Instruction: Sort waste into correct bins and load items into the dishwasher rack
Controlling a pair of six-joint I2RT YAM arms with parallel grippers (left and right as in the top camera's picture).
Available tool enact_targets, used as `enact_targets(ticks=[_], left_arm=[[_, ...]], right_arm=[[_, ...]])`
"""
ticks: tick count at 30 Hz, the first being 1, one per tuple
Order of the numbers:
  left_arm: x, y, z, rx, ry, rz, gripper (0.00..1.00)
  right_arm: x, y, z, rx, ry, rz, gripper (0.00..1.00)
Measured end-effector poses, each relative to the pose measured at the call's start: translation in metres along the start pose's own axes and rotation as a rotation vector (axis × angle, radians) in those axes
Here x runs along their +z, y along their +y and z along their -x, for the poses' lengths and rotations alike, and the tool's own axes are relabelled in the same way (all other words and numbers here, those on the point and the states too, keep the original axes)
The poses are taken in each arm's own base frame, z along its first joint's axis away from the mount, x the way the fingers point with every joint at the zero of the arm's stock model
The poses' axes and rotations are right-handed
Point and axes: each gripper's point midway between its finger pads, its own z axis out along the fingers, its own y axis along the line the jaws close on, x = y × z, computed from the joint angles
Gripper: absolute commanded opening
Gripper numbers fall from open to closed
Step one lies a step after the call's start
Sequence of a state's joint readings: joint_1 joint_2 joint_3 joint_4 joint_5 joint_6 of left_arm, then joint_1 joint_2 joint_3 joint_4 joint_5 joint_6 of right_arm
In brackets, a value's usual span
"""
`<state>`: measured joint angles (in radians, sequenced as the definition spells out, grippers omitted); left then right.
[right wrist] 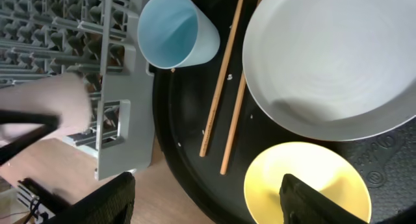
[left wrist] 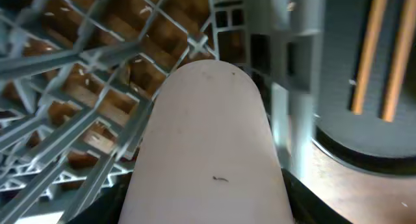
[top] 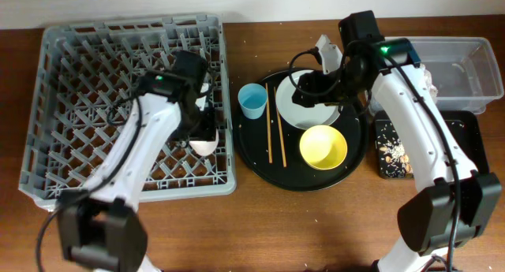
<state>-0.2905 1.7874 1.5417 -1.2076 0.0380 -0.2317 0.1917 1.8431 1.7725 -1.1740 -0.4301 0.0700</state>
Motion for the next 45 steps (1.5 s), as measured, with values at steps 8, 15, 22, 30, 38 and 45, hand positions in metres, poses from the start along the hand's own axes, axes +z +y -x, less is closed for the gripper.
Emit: enact_targets(ticks=[8,15,22,30,38,45], left_arm=[[0.040,-0.003,-0.008,-0.002,0.130,-0.005,0.99],[-0.061,-0.004,0.030,-0.004,-0.045,-0.004,0.96],[-0.161,0.006,0.025,-0.006,-0.328,0.007,0.95],[-0.160,0.015,0.027,-0.059,-0.315,-0.049,0.99],[-0.188,-0.060,0.037,0.048,-0.332,-0.617,0.99],[-0.183,-0.104,0.037,0.134,-0.265,-1.073,0.99]], right_arm=[[0.033,0.016,0.031,-0.033,-0.086,-0.012,0.72],[0.123,0.007,0.048,0.042,-0.086,-0.095,0.56],[0.173,-0.009,0.030,0.095,0.004,-0.128,0.04],[0.088,0.003,0.016,0.187,0.079,0.112,0.04],[-0.054,0.074,0.023,-0.064,-0.112,0.597,0.04],[-0.073,0.098,0.021,-0.142,-0.133,0.772,0.04]])
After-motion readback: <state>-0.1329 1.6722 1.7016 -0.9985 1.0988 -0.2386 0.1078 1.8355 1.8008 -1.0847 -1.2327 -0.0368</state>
